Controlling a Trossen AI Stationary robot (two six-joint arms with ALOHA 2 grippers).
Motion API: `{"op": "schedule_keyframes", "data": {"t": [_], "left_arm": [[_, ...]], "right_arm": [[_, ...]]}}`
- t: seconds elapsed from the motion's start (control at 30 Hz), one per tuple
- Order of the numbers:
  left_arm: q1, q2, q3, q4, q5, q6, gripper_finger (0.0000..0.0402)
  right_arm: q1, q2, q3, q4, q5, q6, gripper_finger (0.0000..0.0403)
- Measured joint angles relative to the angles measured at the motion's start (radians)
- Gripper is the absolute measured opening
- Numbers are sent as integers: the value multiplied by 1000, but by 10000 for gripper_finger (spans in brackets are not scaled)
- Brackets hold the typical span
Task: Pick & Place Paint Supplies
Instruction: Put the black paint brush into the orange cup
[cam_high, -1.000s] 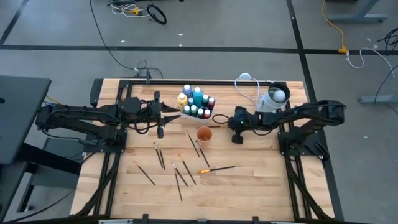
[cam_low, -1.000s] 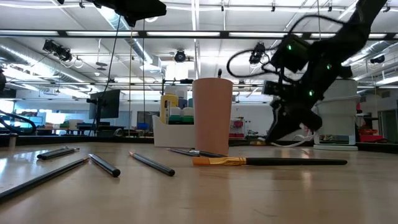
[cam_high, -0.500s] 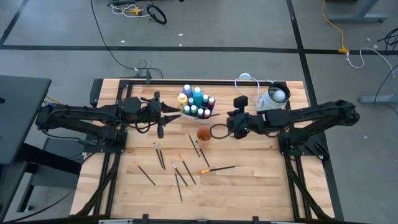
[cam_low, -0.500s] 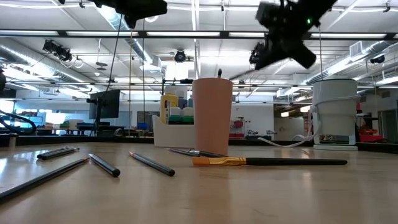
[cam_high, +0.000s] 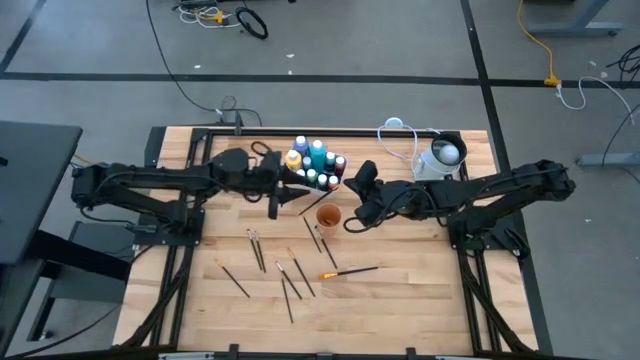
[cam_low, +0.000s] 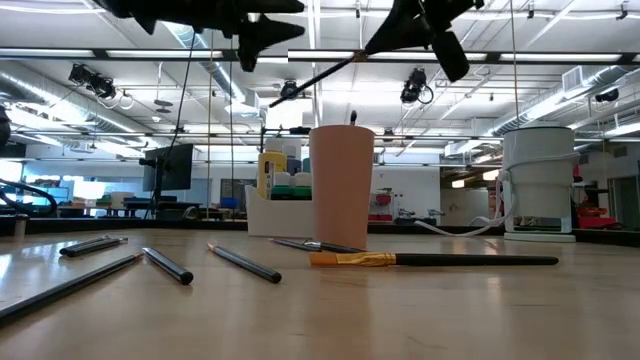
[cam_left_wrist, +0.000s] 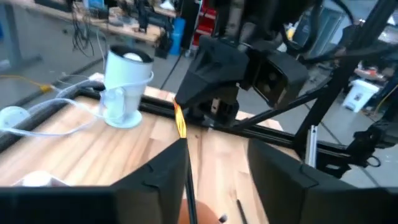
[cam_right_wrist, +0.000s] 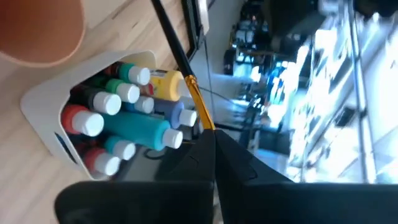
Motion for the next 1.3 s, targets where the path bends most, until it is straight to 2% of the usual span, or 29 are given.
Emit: {"op": "schedule_keyframes", "data": {"t": [0.1, 0.27, 0.43, 0.57, 0.67, 0.73, 0.97, 1.0, 1.17, 1.3], "left_arm": [[21, 78, 45, 2, 33, -40, 213], [62, 190, 99, 0, 168, -122, 247], [75, 275, 129, -1, 203, -99, 254], [74, 294, 136, -2, 224, -62, 245], [73, 294, 136, 1, 223, -52, 222], [73, 294, 136, -1, 222, -49, 194], [73, 294, 136, -1, 208, -43, 36], [73, 293, 136, -1, 209, -43, 24], [73, 292, 136, -1, 212, -46, 35], [73, 256, 135, -2, 212, -13, 25]], "right_arm": [[0, 22, -1, 42, -27, -111, 0], [-1, 45, -1, 136, -25, -221, 0], [-1, 45, -1, 141, -42, -244, 0], [-1, 45, -1, 140, -44, -231, 0], [-1, 45, -1, 140, -44, -232, 0], [-1, 45, -1, 141, -44, -231, 0], [-1, 45, -1, 145, -100, -194, 7], [-1, 45, -1, 146, -107, -179, 10], [1, 45, -1, 147, -80, -78, 22], [18, 45, -1, 147, 48, 73, 26]]}}
